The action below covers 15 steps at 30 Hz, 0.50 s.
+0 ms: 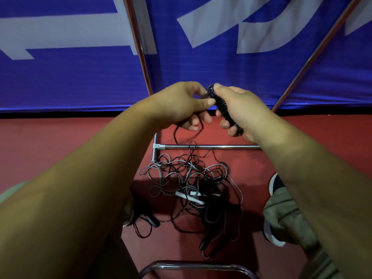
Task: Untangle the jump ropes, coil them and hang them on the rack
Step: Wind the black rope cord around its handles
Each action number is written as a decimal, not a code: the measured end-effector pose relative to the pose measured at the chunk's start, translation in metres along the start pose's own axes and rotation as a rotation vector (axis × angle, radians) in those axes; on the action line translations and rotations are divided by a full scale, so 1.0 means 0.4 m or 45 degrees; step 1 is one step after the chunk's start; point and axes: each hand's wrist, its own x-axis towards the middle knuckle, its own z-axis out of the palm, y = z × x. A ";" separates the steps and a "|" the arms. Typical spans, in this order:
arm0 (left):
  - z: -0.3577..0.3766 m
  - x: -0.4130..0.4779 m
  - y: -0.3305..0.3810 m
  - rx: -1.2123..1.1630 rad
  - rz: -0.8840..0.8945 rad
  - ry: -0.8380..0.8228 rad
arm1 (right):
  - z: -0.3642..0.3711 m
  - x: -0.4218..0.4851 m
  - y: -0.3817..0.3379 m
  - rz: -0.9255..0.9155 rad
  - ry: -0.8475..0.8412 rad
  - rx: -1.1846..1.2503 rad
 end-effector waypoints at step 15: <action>-0.014 0.010 -0.007 0.873 0.289 0.105 | 0.000 -0.011 0.001 -0.020 0.061 0.056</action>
